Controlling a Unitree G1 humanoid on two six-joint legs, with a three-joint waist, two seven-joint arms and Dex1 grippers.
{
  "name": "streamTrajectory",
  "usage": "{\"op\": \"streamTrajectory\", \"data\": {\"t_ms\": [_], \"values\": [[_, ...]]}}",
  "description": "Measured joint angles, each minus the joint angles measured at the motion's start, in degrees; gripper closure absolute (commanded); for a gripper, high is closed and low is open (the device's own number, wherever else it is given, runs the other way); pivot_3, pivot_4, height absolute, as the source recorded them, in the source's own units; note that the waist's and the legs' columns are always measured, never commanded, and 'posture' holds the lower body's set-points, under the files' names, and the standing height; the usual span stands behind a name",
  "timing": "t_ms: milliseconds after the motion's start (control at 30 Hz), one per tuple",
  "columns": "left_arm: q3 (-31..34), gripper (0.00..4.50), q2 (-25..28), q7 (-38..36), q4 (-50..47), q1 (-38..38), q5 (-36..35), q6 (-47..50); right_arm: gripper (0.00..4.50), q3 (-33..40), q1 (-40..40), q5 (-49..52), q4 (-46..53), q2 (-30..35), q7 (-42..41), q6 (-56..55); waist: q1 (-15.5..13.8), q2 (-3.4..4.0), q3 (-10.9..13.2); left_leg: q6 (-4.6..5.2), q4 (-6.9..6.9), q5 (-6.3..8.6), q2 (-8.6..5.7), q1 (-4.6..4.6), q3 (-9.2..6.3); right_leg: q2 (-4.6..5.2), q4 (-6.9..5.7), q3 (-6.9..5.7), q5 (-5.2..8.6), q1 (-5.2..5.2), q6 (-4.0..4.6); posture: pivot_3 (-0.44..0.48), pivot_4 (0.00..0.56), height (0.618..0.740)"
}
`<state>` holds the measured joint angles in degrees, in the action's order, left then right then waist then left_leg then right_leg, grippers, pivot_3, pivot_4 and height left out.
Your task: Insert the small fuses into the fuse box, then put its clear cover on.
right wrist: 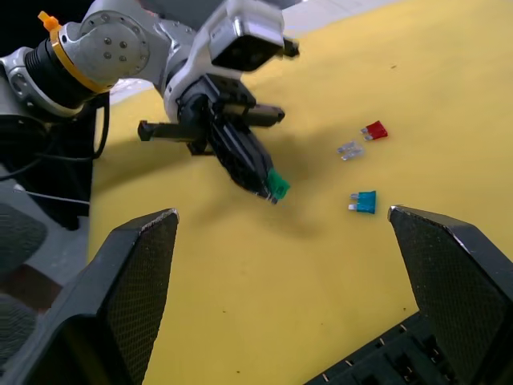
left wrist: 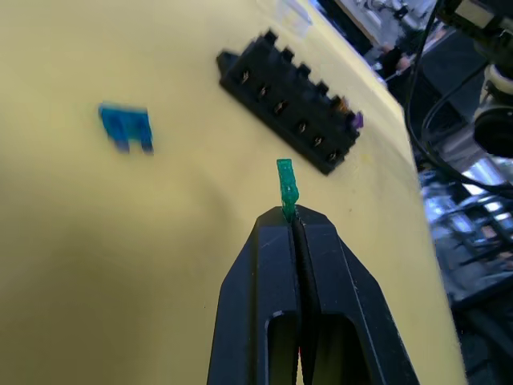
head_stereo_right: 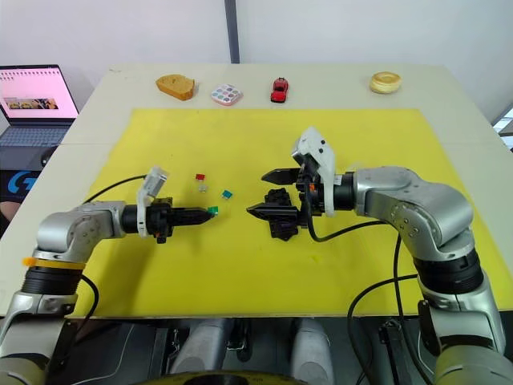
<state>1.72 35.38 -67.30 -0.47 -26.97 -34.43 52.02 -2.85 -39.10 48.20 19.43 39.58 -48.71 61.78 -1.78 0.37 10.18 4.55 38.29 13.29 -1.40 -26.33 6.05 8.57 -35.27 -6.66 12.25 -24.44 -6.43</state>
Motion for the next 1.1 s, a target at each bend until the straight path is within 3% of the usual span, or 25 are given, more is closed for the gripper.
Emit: {"op": "streamTrajectory", "data": {"t_ms": [100, 200, 300, 500, 1100], "values": [[0.1, 4.45, 0.8, 1.3, -4.5, -2.0, -0.7, -0.3, 0.0, -0.3, -3.4, 1.7, -3.3, -1.6, -1.3, 2.1, -0.1, -0.02, 0.0, 0.0, -0.01, 0.0, -0.01, -0.03, 0.0, 0.0, 0.02, 0.0, 0.0, 0.02, 0.0, 0.0, 0.15, 0.74], [0.1, 4.5, 3.1, 1.3, -9.3, -4.3, -1.6, -0.5, 0.98, -1.7, -6.1, 1.6, -6.3, -1.8, -3.9, 2.3, 0.0, -0.02, 0.0, 0.0, -0.01, -0.01, -0.01, -0.11, 0.02, -0.04, -0.01, -0.01, 0.0, 0.1, 0.0, 0.0, 0.15, 0.74], [-0.2, 4.5, 4.9, 1.2, -12.0, -6.4, -1.8, -1.4, 2.4, -3.4, -8.0, 0.6, -8.0, -1.8, -6.2, 1.7, 0.3, -0.02, 0.0, 0.0, -0.01, -0.03, -0.01, -0.12, 0.04, -0.19, -0.05, -0.02, 0.0, 0.11, -0.01, 0.0, 0.15, 0.74], [-1.2, 4.5, 7.1, 1.1, -14.7, -8.7, -2.3, -1.7, 2.4, -6.6, -12.3, -3.1, -10.6, -1.9, -9.8, -0.3, 1.3, -0.01, 0.0, 0.1, -0.04, -0.11, 0.08, -0.12, 0.05, -0.41, -0.04, 0.01, 0.01, 0.12, -0.04, 0.0, 0.15, 0.74], [-4.4, 4.5, 7.6, 1.1, -15.5, -9.3, -2.3, -3.6, 2.4, -8.7, -12.6, -6.5, -10.5, -5.0, -10.0, -1.0, 1.2, -0.01, 0.0, -0.01, -0.04, -0.14, 0.21, -0.12, 0.06, -0.59, -0.04, 0.09, 0.02, 0.1, -0.03, 0.0, 0.15, 0.74]]}}
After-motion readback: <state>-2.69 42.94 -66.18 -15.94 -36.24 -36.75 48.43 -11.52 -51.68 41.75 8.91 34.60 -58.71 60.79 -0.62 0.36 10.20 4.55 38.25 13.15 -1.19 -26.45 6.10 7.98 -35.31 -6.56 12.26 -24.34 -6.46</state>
